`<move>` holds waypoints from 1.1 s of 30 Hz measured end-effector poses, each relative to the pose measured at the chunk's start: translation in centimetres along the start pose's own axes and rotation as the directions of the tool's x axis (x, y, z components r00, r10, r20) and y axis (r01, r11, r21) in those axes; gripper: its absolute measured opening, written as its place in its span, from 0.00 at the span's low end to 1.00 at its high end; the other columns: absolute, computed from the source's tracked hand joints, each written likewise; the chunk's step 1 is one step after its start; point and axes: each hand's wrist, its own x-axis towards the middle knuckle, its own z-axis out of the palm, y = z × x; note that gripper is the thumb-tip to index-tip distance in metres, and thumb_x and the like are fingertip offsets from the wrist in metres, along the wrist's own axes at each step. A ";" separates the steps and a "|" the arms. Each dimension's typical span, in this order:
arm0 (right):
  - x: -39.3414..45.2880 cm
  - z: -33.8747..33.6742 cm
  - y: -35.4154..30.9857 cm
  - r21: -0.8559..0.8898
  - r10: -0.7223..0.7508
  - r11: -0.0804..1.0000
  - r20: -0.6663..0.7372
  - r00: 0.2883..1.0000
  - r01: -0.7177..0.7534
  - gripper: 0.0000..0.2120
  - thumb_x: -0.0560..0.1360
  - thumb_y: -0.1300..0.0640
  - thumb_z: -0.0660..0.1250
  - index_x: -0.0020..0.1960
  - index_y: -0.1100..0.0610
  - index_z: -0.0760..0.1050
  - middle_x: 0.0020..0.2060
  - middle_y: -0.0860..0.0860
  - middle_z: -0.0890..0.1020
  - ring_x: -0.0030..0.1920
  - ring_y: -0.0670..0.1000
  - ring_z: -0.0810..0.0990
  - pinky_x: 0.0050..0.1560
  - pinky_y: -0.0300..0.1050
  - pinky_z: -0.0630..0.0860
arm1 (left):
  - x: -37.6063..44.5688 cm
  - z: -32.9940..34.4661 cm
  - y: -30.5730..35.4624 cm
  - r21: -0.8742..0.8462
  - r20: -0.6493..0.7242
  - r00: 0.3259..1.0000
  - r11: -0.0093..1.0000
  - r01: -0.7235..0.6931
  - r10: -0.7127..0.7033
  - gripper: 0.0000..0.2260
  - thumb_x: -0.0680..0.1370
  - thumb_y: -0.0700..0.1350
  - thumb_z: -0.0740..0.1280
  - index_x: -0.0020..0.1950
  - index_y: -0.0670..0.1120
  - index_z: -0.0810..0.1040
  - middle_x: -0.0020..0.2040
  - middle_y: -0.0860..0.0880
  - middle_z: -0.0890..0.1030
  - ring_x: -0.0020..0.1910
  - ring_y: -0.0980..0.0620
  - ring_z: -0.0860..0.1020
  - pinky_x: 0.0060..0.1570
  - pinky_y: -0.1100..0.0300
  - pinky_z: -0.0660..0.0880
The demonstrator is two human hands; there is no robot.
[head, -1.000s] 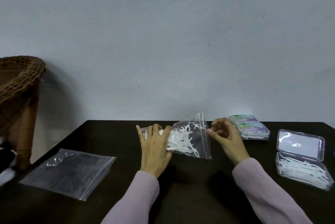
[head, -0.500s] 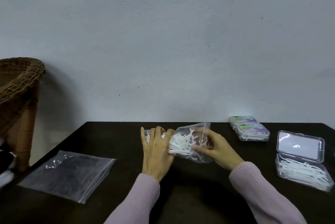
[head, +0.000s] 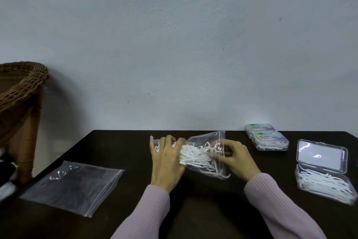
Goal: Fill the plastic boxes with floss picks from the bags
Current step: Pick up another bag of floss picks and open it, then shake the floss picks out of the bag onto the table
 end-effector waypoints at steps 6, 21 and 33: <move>0.5 -0.7 1.0 0.119 0.079 0.990 -0.043 0.996 -0.074 0.07 0.69 0.63 0.71 0.47 0.57 0.80 0.42 0.50 0.84 0.42 0.44 0.82 0.38 0.32 0.77 | 0.2 0.0 -0.5 0.021 0.017 0.997 0.997 0.080 -0.081 0.25 0.75 0.56 0.66 0.70 0.55 0.64 0.66 0.52 0.67 0.69 0.53 0.62 0.72 0.45 0.38; 0.5 -0.5 1.8 0.316 0.319 0.858 0.288 0.903 -0.404 0.16 0.72 0.75 0.61 0.51 0.57 0.73 0.46 0.55 0.80 0.44 0.49 0.80 0.39 0.38 0.78 | 0.3 -0.3 -0.8 -0.007 0.003 0.984 0.984 0.181 -0.181 0.25 0.74 0.54 0.68 0.69 0.54 0.66 0.64 0.52 0.69 0.68 0.53 0.64 0.73 0.45 0.43; 0.3 -0.4 1.2 0.418 0.382 0.731 0.405 0.831 -0.540 0.08 0.70 0.61 0.68 0.49 0.59 0.73 0.44 0.57 0.80 0.38 0.53 0.82 0.36 0.45 0.81 | 0.1 -0.5 -0.2 -0.089 -0.098 0.985 0.987 0.136 -0.145 0.22 0.71 0.51 0.72 0.64 0.51 0.73 0.59 0.49 0.73 0.64 0.50 0.69 0.73 0.45 0.46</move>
